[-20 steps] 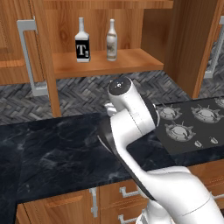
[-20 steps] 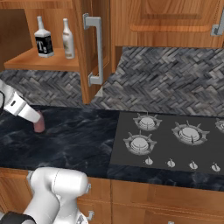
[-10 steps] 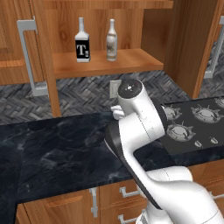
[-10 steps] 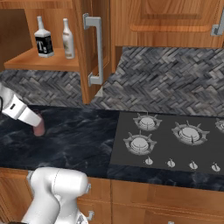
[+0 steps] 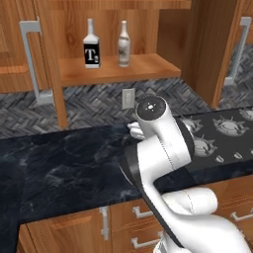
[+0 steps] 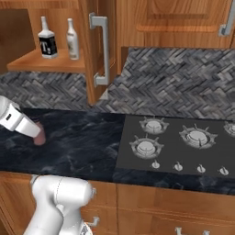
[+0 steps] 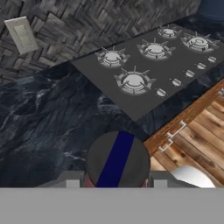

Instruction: Sort all alcoholic drinks to one cabinet, and non-alcoholic drinks to the other.

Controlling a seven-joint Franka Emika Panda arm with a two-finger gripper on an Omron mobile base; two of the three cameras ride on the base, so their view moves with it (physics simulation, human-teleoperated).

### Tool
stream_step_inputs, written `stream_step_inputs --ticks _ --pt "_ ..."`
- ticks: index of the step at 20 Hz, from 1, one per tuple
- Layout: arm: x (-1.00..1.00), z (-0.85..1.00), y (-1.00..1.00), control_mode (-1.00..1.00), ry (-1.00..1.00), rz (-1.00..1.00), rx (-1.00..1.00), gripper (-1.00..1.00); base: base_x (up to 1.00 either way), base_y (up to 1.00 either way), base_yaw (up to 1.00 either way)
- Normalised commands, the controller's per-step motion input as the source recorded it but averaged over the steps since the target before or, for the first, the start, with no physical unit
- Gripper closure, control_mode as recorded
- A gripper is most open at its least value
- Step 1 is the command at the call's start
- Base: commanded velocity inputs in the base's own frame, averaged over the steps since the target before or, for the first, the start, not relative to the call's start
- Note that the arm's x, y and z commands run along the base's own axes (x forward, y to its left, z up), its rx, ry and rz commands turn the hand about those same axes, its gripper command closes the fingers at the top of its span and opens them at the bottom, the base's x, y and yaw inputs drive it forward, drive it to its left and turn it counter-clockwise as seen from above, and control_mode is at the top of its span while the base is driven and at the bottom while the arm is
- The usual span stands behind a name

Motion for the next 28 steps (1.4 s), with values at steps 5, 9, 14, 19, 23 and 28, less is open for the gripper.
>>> stream_step_inputs --ticks 5,9,14,19,23,28 --pt "0.00 0.00 0.00 1.00 0.00 0.00 0.00 1.00 -0.46 -0.49 -0.02" --pt "0.00 0.00 0.00 1.00 0.00 0.00 0.00 1.00 -0.33 -0.73 0.00" --pt "0.00 0.00 0.00 1.00 0.00 0.00 0.00 1.00 -0.13 -0.84 0.00" --pt "0.00 0.00 0.00 1.00 0.00 0.00 0.00 1.00 -0.16 -0.90 0.00" --pt "0.00 0.00 0.00 1.00 0.00 0.00 0.00 1.00 -0.20 -0.92 0.00" --pt "0.00 0.00 0.00 1.00 0.00 0.00 0.00 1.00 -0.24 -0.90 0.00"
